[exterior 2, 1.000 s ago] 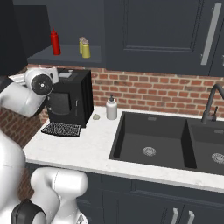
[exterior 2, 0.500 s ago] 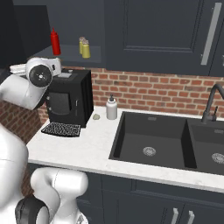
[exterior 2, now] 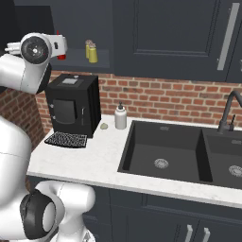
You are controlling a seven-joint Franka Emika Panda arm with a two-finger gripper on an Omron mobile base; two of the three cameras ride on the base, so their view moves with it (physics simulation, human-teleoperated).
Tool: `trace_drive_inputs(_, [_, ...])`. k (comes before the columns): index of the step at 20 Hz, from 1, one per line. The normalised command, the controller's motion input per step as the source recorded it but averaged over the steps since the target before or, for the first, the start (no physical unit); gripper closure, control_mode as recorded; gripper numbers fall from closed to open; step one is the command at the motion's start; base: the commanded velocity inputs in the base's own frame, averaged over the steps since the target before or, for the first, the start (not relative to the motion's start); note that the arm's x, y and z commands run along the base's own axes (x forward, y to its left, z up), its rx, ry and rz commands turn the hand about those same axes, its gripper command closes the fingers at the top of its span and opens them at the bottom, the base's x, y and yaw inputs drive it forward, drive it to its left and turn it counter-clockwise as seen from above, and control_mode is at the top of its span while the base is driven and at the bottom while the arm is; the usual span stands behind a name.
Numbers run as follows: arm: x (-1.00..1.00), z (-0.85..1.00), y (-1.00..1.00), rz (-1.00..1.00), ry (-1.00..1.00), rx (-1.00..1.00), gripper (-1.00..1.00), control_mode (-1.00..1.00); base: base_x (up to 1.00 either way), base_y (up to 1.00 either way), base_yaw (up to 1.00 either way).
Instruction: Put the shaker and condiment bottle from the counter next to their counterparts in the cabinet.
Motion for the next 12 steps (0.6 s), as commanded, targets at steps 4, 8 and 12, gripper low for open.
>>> trace_drive_inputs(4, [0.06, 0.3, -0.09, -0.01, 0.0, 0.07, 1.0, -1.0, 0.0, 0.0, 0.0])
trace_drive_inputs(8, [0.0, -0.02, -0.21, 0.0, 0.0, 0.01, 1.0, -1.0, 0.0, 0.0, 0.0])
trace_drive_inputs(12, [0.25, -0.23, -0.2, -0.03, -0.06, -0.02, 1.0, -1.0, 0.0, 0.0, 0.0])
